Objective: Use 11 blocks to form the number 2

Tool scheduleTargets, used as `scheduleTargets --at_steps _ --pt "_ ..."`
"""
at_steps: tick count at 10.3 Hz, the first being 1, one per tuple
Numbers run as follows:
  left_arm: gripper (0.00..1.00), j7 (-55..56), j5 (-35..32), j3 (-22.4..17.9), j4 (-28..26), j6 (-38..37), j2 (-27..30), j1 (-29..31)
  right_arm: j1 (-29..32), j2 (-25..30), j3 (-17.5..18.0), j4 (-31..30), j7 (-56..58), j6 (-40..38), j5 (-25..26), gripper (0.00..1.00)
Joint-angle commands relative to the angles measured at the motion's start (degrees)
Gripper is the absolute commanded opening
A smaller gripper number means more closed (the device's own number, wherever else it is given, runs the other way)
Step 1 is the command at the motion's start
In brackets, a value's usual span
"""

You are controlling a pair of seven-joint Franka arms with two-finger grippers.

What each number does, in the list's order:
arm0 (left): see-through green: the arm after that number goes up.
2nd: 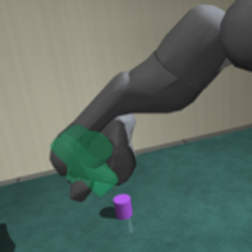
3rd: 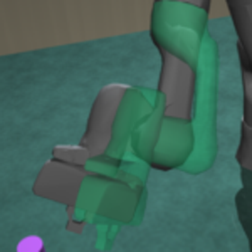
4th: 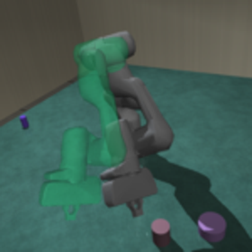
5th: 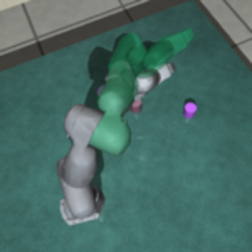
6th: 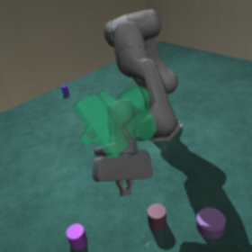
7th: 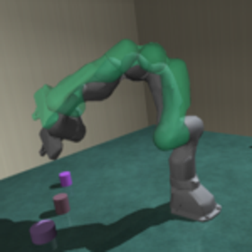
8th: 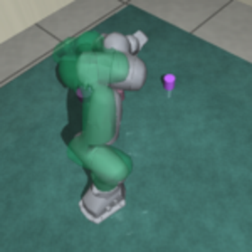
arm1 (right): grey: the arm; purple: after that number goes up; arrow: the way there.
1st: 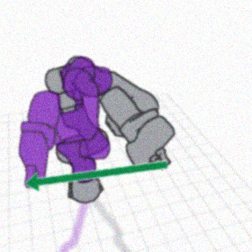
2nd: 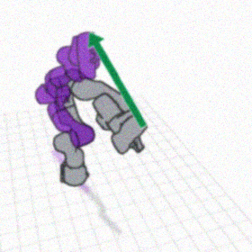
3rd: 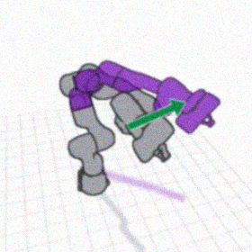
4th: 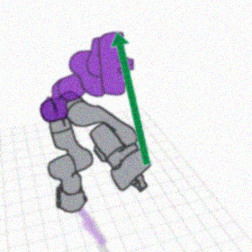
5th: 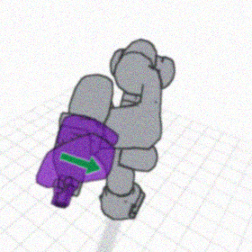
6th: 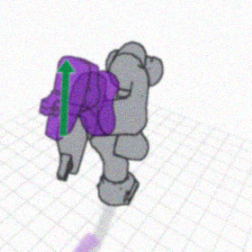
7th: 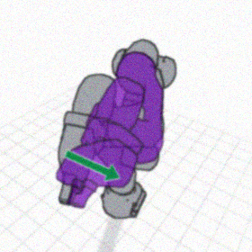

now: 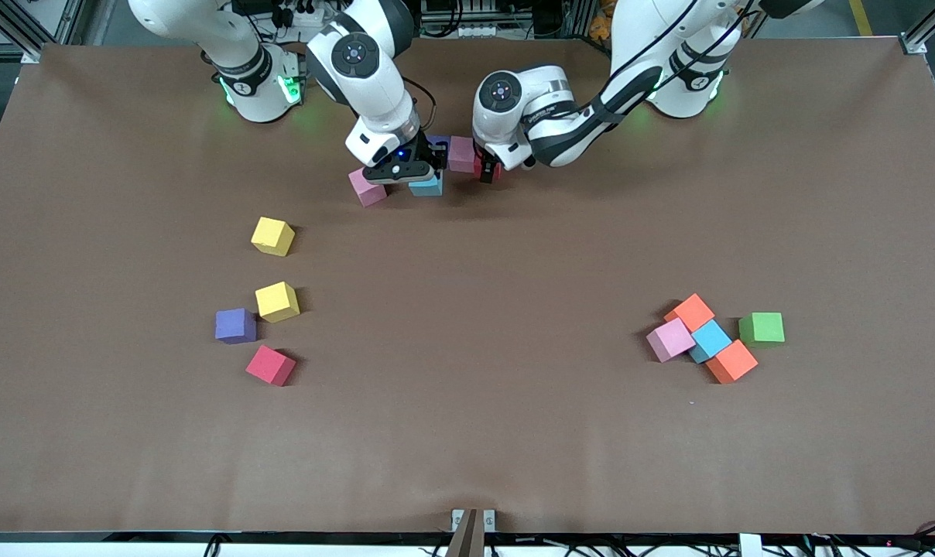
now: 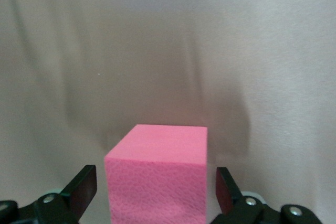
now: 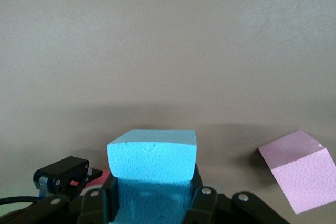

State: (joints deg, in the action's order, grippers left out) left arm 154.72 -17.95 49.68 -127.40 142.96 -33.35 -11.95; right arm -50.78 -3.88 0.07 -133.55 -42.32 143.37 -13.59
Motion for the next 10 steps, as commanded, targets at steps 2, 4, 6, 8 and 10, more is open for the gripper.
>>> scheduleTargets --at_steps 2,4,6,8,10 --pt "1.0 -2.6 -0.4 2.4 0.0 -3.1 3.9 3.7 -1.4 -1.6 -0.3 -0.3 -2.3 3.0 -0.7 0.0" --pt "1.0 -5.6 -0.2 4.3 0.2 -6.0 5.4 7.9 -2.3 -2.9 -0.3 0.6 -4.7 3.8 -0.4 0.0" --pt "1.0 -12.8 2.6 4.6 1.6 -8.0 8.6 11.9 -4.7 -6.3 -0.4 4.4 -10.2 3.9 0.2 0.0" --pt "1.0 -25.9 9.9 4.1 3.5 -10.8 12.3 15.5 -6.5 -10.2 -0.4 8.9 -18.5 3.2 6.3 0.0" --pt "1.0 -37.3 11.9 0.3 7.1 -16.8 13.3 17.9 -8.4 -15.3 -0.3 14.5 -27.3 1.8 12.3 0.0"
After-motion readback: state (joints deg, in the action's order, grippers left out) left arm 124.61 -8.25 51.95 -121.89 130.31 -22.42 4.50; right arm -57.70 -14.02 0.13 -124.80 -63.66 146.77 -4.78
